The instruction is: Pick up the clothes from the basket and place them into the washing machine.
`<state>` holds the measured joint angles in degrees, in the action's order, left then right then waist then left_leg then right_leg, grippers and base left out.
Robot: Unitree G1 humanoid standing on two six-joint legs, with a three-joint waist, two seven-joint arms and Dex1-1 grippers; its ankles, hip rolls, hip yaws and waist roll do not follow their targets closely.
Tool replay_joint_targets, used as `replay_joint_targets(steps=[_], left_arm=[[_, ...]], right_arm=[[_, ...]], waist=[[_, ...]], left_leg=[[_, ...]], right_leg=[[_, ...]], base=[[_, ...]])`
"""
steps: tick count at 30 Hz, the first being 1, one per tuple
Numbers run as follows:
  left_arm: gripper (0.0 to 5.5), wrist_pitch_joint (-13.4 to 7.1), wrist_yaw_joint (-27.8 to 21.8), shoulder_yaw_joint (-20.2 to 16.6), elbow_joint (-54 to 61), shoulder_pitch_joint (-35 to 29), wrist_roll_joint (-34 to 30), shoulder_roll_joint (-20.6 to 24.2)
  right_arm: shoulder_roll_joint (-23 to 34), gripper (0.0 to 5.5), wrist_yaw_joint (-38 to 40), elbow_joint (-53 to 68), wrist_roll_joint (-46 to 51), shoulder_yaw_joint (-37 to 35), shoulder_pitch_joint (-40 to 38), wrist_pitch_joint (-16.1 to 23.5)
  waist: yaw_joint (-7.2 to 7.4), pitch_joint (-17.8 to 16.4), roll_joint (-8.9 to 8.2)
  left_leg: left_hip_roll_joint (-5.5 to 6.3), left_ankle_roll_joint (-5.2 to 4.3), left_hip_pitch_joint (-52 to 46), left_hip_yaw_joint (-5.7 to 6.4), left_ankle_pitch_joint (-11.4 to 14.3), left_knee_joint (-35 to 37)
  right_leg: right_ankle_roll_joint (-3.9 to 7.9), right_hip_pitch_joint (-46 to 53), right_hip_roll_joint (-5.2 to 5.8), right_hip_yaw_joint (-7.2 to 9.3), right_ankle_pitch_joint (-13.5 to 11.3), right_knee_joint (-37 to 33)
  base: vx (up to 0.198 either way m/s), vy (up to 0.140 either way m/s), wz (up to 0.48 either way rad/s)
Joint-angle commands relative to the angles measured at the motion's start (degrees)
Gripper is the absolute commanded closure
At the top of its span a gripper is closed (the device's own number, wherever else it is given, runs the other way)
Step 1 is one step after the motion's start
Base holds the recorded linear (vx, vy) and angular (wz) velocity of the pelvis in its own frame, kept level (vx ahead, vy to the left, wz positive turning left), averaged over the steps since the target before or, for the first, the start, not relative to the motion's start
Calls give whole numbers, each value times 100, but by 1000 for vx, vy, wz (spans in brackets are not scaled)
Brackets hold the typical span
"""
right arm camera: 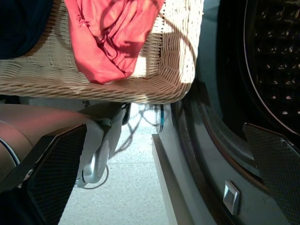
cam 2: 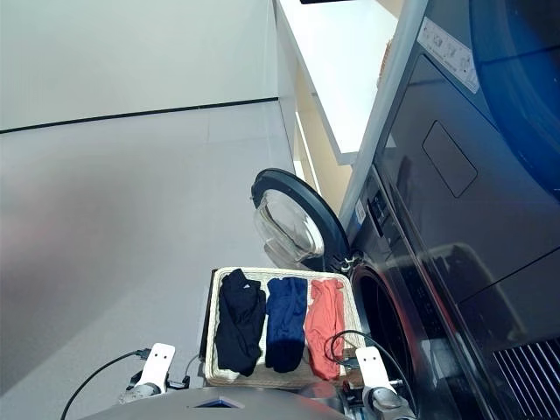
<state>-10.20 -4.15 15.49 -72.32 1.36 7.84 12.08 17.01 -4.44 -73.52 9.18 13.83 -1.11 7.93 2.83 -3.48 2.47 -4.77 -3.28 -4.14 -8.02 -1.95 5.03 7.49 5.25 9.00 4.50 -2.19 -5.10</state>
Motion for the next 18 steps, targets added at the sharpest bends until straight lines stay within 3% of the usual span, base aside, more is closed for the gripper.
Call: replay_joint_targets(steps=[1, 12, 18], left_arm=[[0, -90, -75, 71, -168, -539, -10, 182], [0, -200, 39, -34, 12, -519, 422, 126], [0, -388, 221, 197, 1165, -673, 1062, 71]], right_arm=[[-43, 0, -55, -308, -123, 53, 427, 59], [-100, 0, 113, -198, 287, -172, 430, 159], [-90, 0, 342, 664, 308, 54, 465, 259]], waist=[[-139, -208, -408], [-110, -233, -396], [-90, -419, -402]], left_leg=[[-155, -238, -306, -289, 198, -3], [-157, -238, -307, -285, 205, -3], [-185, -251, -159, -238, 124, -3]], right_leg=[[299, 54, 486, 255, -344, 10], [293, 38, 476, 240, -342, 10], [287, -61, 461, 277, -373, 20]], base=[[0, 0, 0], [0, 0, 0], [0, 0, 0]])
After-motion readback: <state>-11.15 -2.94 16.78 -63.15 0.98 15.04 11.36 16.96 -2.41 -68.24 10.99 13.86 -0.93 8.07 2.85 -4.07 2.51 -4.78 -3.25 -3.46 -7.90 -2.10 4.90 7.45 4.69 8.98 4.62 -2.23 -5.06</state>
